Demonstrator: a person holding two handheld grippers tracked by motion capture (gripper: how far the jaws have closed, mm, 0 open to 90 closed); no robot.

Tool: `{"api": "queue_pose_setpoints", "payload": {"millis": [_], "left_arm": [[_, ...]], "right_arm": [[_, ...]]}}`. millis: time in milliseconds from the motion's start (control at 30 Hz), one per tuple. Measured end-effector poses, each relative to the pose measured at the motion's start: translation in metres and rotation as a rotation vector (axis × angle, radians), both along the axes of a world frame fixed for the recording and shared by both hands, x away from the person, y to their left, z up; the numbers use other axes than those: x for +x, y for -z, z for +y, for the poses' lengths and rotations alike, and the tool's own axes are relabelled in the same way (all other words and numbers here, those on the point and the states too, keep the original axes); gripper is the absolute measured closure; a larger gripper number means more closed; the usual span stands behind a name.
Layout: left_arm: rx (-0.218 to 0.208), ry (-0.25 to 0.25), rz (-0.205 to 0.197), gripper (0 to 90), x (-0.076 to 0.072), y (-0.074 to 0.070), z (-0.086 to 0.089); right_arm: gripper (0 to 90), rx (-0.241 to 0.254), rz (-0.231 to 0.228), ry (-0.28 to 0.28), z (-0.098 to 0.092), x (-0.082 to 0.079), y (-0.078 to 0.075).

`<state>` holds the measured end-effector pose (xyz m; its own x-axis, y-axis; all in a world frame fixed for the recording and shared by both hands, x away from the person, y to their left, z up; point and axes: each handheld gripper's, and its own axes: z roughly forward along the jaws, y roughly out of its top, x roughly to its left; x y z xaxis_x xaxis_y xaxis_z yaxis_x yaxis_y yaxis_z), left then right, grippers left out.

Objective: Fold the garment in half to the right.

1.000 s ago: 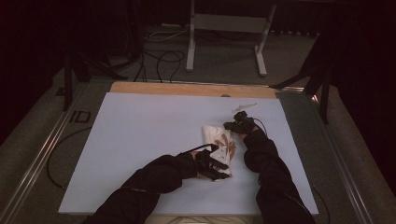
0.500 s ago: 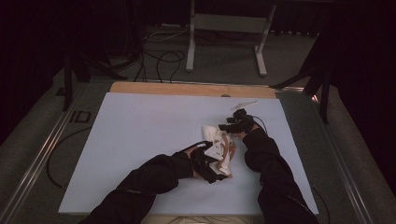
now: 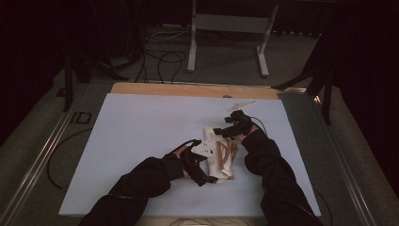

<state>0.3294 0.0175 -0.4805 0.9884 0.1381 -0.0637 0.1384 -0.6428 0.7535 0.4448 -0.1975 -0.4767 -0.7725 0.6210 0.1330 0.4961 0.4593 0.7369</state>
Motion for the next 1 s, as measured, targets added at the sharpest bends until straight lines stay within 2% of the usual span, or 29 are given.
{"api": "queue_pose_setpoints", "payload": {"millis": [33, 67, 133, 167, 233, 400, 500, 567, 733, 867, 967, 1000], "left_arm": [[0.000, 0.000, 0.000, 0.2, 0.000, 0.000, 0.000], [-0.011, -0.019, 0.001, 0.2, -0.001, 0.000, 0.008], [-0.021, -0.032, 0.009, 0.2, -0.001, 0.000, 0.016], [-0.025, -0.046, -0.001, 0.2, -0.002, 0.000, 0.020], [-0.043, -0.068, 0.001, 0.2, -0.004, 0.000, 0.029], [-0.053, -0.105, -0.006, 0.3, -0.009, 0.000, 0.052], [-0.060, -0.134, -0.006, 0.3, -0.015, 0.003, 0.068], [-0.062, -0.157, 0.000, 0.2, -0.020, 0.007, 0.079], [-0.058, -0.217, 0.016, 0.2, -0.029, 0.017, 0.107], [-0.077, -0.262, 0.023, 0.2, -0.035, 0.022, 0.123], [-0.085, -0.295, 0.009, 0.3, -0.041, 0.025, 0.130], [-0.095, -0.308, 0.007, 0.3, -0.043, 0.026, 0.132]], "right_arm": [[17.6, 0.000, 0.000, 0.000, 0.000, 0.000, 0.000], [17.1, -0.002, 0.000, -0.008, 0.001, -0.001, -0.001], [16.2, -0.001, -0.003, -0.042, 0.005, -0.008, -0.004], [16.3, 0.001, 0.003, -0.052, 0.006, -0.010, -0.005], [18.5, -0.015, 0.006, -0.063, 0.009, -0.014, -0.006], [37.9, -0.026, -0.003, -0.103, 0.011, -0.026, -0.004], [46.5, -0.062, -0.007, -0.122, 0.013, -0.032, -0.002], [50.1, -0.106, -0.020, -0.130, 0.016, -0.035, 0.000], [55.8, -0.181, -0.020, -0.138, 0.019, -0.039, 0.010], [72.5, -0.236, -0.029, -0.144, 0.017, -0.040, 0.015], [85.4, -0.237, -0.018, -0.139, 0.016, -0.041, 0.015], [87.2, -0.230, -0.017, -0.137, 0.015, -0.042, 0.015]]}}
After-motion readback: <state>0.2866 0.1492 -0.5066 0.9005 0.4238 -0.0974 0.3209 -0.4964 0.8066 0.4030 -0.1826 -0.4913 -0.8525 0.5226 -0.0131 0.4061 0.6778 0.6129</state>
